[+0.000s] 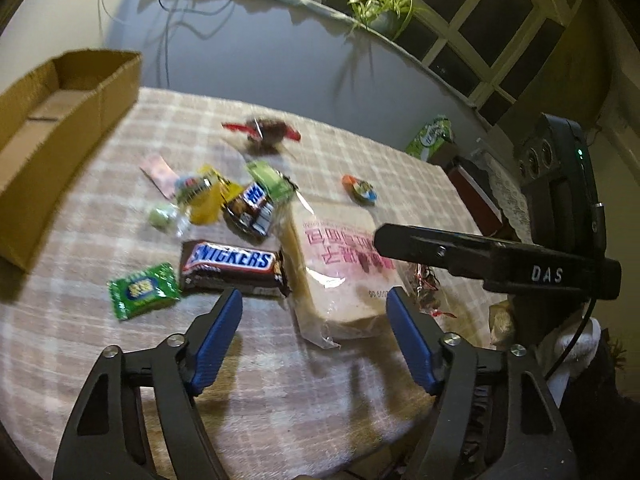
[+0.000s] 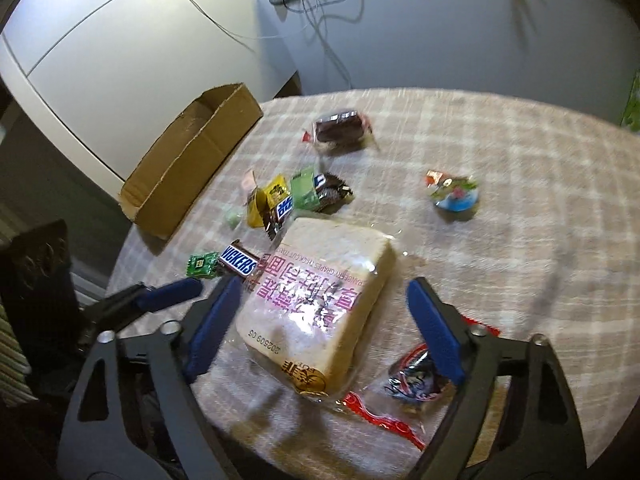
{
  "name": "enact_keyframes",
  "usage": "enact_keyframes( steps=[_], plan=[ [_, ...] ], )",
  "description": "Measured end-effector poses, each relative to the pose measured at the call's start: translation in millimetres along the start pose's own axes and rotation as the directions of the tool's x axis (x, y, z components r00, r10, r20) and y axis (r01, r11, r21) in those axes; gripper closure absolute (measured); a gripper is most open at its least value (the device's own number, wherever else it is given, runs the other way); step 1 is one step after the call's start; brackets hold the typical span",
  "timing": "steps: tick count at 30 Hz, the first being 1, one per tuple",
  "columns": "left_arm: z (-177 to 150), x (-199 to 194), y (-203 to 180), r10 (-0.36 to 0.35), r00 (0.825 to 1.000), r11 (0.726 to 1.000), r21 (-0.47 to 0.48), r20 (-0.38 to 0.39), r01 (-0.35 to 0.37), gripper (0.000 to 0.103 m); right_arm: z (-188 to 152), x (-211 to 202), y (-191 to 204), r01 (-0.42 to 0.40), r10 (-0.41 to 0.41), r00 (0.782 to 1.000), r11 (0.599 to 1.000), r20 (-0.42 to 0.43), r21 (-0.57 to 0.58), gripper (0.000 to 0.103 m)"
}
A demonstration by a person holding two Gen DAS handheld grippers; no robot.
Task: Organize snacks
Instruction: 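Lower the right gripper onto the bagged bread loaf and close, then lift the bread loaf with the right gripper and carry it to the cardboard box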
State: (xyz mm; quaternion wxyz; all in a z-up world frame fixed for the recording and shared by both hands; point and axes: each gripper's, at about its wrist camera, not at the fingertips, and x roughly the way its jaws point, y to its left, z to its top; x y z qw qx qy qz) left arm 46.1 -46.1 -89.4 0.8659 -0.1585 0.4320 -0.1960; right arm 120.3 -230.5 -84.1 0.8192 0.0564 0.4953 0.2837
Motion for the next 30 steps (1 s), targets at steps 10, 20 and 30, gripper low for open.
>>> enact_keyframes(
  steps=[10,20,30],
  plan=[
    [0,18,1,-0.045,0.997,0.999,-0.008,-0.057,0.045,0.039,-4,20,-12,-0.055,0.063,0.992,0.996,-0.105,0.074,0.026],
    [2,24,-7,-0.076,0.995,0.997,0.017,-0.065,0.077,0.048,-4,28,-10,-0.069,0.08,0.988,0.994,-0.133,0.085,0.033],
    [5,10,-12,-0.071,0.997,0.997,0.038,-0.031,0.073,0.049,-3,19,-1,-0.059,0.068,0.99,0.995,-0.126,0.075,0.035]
  ],
)
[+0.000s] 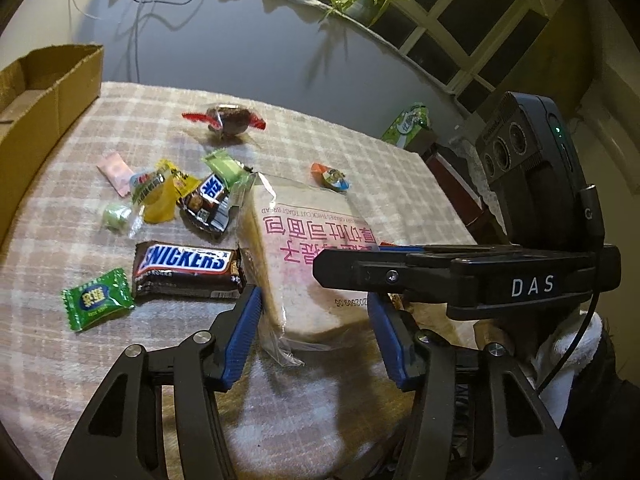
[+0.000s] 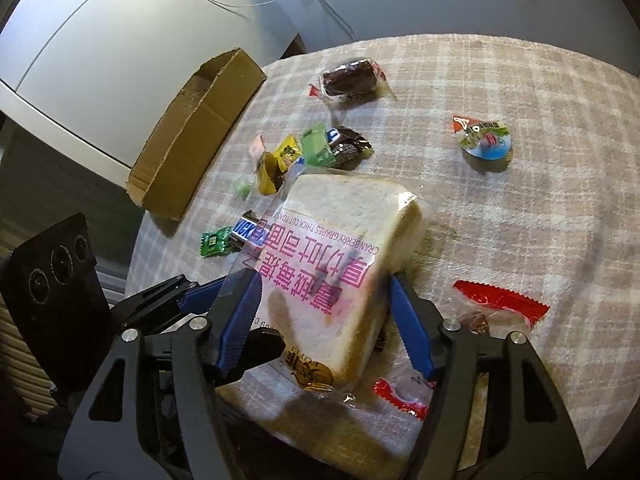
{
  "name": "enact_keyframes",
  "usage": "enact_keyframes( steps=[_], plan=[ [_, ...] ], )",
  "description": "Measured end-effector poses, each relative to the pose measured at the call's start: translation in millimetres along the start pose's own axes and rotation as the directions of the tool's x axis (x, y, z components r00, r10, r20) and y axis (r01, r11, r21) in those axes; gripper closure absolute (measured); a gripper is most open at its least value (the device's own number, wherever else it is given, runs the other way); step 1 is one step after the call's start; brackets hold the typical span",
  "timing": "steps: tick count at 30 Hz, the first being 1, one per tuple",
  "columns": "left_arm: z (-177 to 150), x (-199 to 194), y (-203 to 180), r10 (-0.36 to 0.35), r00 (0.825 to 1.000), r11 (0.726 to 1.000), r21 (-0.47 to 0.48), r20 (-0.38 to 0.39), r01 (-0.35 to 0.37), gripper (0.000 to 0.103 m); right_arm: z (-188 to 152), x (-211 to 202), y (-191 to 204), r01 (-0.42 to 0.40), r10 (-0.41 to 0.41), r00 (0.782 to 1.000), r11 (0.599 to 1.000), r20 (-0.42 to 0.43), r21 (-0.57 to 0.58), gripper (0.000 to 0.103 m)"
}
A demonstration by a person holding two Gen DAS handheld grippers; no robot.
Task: Organize snacks
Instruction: 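Lift the bread loaf with the right gripper and carry it to the cardboard box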
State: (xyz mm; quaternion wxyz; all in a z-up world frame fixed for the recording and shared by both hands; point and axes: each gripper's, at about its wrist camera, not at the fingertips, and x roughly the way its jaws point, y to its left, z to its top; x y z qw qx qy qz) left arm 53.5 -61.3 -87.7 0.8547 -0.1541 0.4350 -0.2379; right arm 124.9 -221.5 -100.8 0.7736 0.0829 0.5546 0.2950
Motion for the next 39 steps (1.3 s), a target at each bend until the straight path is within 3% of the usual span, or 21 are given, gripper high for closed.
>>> enact_keyframes(
  steps=[17,39],
  plan=[
    [15,-67,27,0.038,0.988,0.999,-0.008,0.152,-0.037,0.049,27,-8,72,-0.009,0.014,0.999,0.993,0.046,-0.116,0.035],
    [40,-133,120,0.197,0.938,0.979,-0.108,0.286,-0.173,0.049,98,66,191,-0.085,0.095,0.995,0.954,0.021,-0.288,0.035]
  ],
)
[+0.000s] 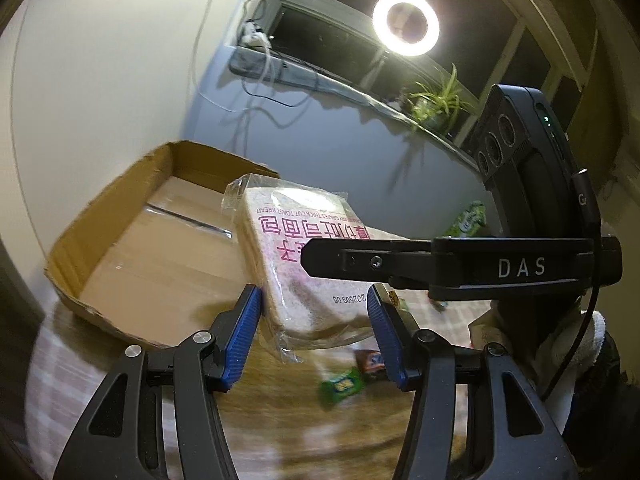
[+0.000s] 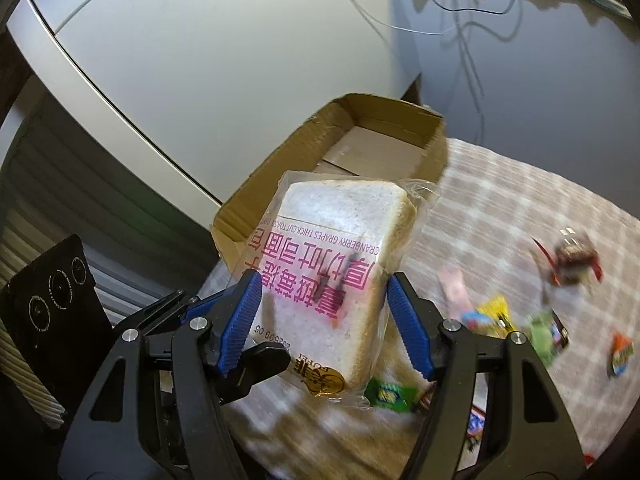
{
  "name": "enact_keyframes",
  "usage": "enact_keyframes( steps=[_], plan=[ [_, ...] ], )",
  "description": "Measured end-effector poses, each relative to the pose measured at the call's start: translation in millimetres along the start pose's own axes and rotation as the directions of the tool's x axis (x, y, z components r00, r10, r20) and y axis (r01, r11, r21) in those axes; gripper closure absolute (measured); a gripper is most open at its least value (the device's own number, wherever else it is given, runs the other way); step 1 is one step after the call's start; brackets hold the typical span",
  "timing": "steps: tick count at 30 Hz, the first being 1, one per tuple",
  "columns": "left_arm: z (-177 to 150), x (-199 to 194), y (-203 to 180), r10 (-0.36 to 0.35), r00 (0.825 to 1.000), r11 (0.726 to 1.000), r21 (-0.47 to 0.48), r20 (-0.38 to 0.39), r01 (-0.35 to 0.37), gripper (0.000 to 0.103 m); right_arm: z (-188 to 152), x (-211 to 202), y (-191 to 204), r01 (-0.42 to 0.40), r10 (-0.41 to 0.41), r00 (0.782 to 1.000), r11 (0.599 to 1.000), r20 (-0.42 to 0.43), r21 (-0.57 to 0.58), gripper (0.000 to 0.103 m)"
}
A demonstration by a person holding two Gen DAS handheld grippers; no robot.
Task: Organize snacks
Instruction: 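Lift the bread loaf with the right gripper and carry it to the cardboard box, then open the right gripper to drop the bread into the box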
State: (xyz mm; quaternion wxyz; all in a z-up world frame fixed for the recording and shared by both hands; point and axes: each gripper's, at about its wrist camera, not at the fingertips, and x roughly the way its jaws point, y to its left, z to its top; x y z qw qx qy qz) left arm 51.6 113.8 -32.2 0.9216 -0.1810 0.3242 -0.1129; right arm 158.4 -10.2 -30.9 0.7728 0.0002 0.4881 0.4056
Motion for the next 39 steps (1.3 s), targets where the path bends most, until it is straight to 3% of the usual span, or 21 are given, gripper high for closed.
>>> enact_keyframes(
  steps=[12,20,29,39],
  plan=[
    [21,1,61,0.073,0.997,0.995,-0.065,0.02,-0.072,0.049,32,56,24,-0.047,0.046,0.998,0.998,-0.038,-0.04,0.035],
    [22,6,80,0.096,0.995,0.991,-0.09,0.016,-0.095,0.049,42,78,26,-0.065,0.062,0.996,0.997,-0.063,-0.045,0.035],
    [19,12,83,0.151,0.989,0.986,-0.079,0.004,-0.15,0.05,46,81,24,-0.022,0.019,0.999,0.998,-0.051,-0.057,0.032],
    [16,-9,72,0.184,0.982,0.981,-0.061,0.03,-0.182,0.05,42,58,21,0.009,-0.01,1.0,0.998,-0.016,-0.054,0.03]
  ],
)
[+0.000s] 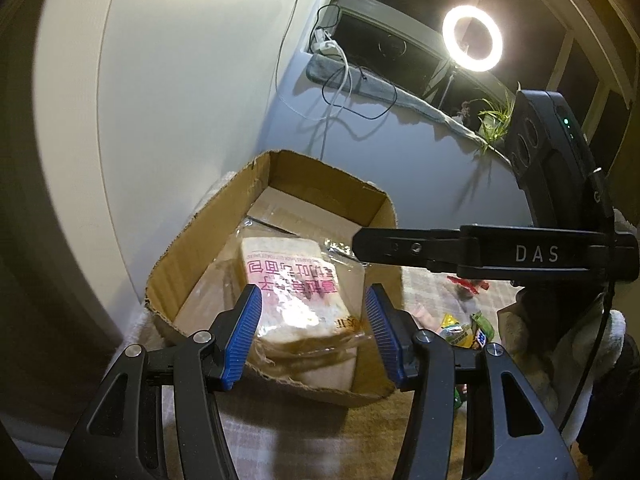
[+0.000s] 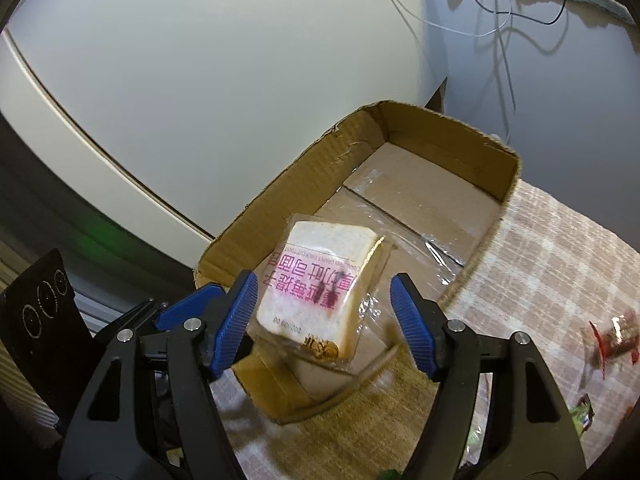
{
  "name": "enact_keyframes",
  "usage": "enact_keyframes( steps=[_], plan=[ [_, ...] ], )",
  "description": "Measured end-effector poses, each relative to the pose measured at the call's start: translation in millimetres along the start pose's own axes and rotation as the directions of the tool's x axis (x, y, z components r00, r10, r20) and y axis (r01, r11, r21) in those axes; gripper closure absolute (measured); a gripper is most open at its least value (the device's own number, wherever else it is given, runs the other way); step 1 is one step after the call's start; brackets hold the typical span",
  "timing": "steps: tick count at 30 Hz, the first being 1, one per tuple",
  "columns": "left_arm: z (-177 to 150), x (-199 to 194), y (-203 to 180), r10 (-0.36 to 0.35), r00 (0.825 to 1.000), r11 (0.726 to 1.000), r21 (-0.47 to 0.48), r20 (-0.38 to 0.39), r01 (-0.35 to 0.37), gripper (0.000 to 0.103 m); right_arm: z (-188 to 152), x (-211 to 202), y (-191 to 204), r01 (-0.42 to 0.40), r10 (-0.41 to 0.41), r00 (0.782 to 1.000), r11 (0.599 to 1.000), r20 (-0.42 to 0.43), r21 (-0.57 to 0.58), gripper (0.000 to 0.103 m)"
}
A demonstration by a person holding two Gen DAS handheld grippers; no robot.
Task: Organize snacks
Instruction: 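Open the right gripper to drop the bread into the box, then grasp the green candy packet with the left gripper while the right grasps the red-wrapped chocolate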
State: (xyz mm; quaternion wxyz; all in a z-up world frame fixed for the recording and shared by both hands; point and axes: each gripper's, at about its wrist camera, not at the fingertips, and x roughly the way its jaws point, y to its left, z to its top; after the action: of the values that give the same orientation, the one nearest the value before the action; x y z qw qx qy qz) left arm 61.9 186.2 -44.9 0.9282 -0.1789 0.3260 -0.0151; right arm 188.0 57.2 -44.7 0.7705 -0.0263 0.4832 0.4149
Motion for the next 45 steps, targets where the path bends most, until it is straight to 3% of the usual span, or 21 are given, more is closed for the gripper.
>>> enact_keyframes(
  steps=[2,11,15,20,24,35,38,45],
  plan=[
    [-1,-5,-3,0.002,1.0,1.0,0.007,0.006,-0.002,0.05,-3,-8,-1,0.015,-0.015,1.0,1.0,0.013,-0.006,0.025],
    [-11,-22,-28,-0.017,1.0,0.999,0.041,0.001,0.017,0.049,-31,-57,-19,0.112,-0.112,0.99,0.994,0.083,0.008,0.023],
    [-18,-20,-48,-0.043,0.999,0.996,0.078,-0.025,0.045,0.049,-51,-83,-34,0.157,-0.158,0.979,0.987,0.129,0.017,0.012],
    [-32,-10,-74,-0.095,0.991,0.986,0.126,-0.093,0.106,0.049,-81,-114,-57,0.227,-0.228,0.966,0.974,0.119,0.025,0.01],
    [-48,5,-88,-0.135,0.973,0.973,0.162,-0.189,0.167,0.049,-112,-138,-76,0.274,-0.276,0.956,0.961,0.1,0.033,0.006],
    [-79,34,-124,-0.058,0.943,0.894,0.403,-0.329,0.196,0.049,-208,-173,-139,0.406,-0.406,0.914,0.907,-0.019,0.11,0.006],
    [-82,42,-131,-0.045,0.936,0.876,0.436,-0.35,0.206,0.05,-220,-173,-146,0.427,-0.426,0.904,0.894,-0.037,0.133,0.006],
    [-87,58,-137,-0.013,0.928,0.838,0.502,-0.372,0.213,0.055,-236,-170,-160,0.421,-0.418,0.906,0.881,-0.063,0.217,0.006]
  ],
)
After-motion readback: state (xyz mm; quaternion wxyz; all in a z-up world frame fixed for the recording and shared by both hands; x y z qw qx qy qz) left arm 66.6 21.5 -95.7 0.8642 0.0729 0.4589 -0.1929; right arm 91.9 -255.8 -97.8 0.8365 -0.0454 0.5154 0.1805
